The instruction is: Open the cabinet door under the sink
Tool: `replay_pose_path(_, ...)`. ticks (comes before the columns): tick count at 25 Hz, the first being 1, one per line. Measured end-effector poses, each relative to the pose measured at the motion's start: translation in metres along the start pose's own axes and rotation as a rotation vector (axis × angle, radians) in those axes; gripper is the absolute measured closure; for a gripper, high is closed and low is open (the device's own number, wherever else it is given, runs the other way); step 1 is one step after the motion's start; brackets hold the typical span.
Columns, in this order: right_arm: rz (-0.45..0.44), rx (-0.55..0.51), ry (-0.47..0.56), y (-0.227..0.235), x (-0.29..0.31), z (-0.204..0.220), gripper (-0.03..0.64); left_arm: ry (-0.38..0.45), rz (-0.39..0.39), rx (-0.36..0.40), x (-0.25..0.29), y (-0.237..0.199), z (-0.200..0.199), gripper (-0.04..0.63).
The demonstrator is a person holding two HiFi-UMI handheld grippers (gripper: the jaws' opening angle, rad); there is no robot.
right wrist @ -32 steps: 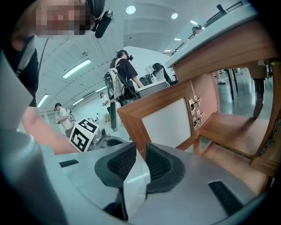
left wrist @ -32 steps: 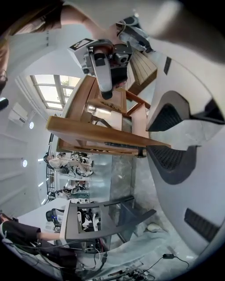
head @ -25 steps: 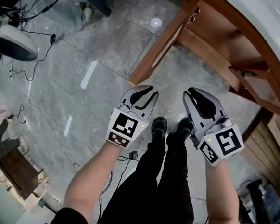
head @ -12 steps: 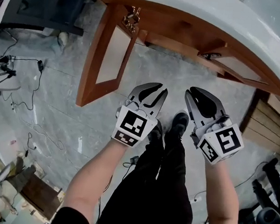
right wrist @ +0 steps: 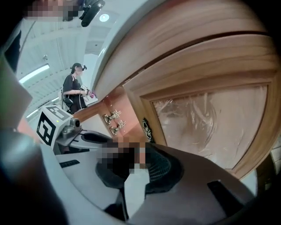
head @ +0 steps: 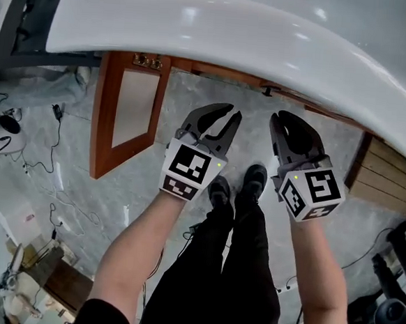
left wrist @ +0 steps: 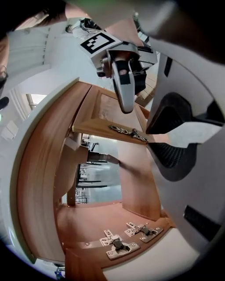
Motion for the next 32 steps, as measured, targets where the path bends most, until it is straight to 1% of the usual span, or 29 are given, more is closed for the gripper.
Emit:
replay_pose_path(4,-0.002,-0.048,-0.011,0.003,0.013,-0.006,0.546,0.032,-0.006,0.004,0.010,-0.004,-0.015,0.525)
replay_pose_path(7,0.016,-0.047,-0.007,0.001,0.025,-0.007,0.541,0.044,0.004,0.027,0.017,-0.013,-0.018,0.525)
replay_pose_path(10,0.062,-0.033,-0.006,-0.002,0.029,-0.001,0.535,0.049,0.032,0.048,0.020,-0.019,-0.015,0.525)
replay_pose_path(12,0.093,-0.056,-0.009,-0.007,0.033,0.003,0.523,0.043,0.043,0.053,0.016,-0.024,-0.009,0.525)
replay_pose_path(14,0.145,-0.069,0.002,-0.008,0.036,0.003,0.514,0.034,0.054,0.044,0.010,-0.030,-0.005,0.526)
replay_pose_path(16,0.206,-0.045,0.028,-0.008,0.037,0.002,0.511,0.034,0.067,0.020,0.004,-0.037,-0.004,0.529)
replay_pose_path(18,0.241,-0.010,0.043,-0.010,0.038,0.002,0.511,0.045,0.069,0.027,-0.002,-0.042,-0.006,0.532)
replay_pose_path(23,0.280,0.026,0.057,-0.017,0.039,0.012,0.508,0.077,0.092,0.113,-0.011,-0.043,-0.017,0.533)
replay_pose_path(26,0.298,0.050,0.081,-0.016,0.047,0.016,0.500,0.086,0.110,0.148,-0.010,-0.044,-0.017,0.533)
replay_pose_path(29,0.311,0.064,0.098,-0.017,0.059,0.016,0.489,0.085,0.118,0.161,-0.009,-0.047,-0.014,0.533)
replay_pose_path(32,0.338,0.092,0.112,-0.012,0.069,0.016,0.488,0.097,0.113,0.149,-0.005,-0.052,-0.015,0.532)
Point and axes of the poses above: the fingertips, and each gripper's own axes: x forward along the fingers, y to its right, z out of its underside, the point moved 10 cm from there along -x, backward along the fingers, and after that the axes turned 4 degrees about x, right-handed, at the moved point
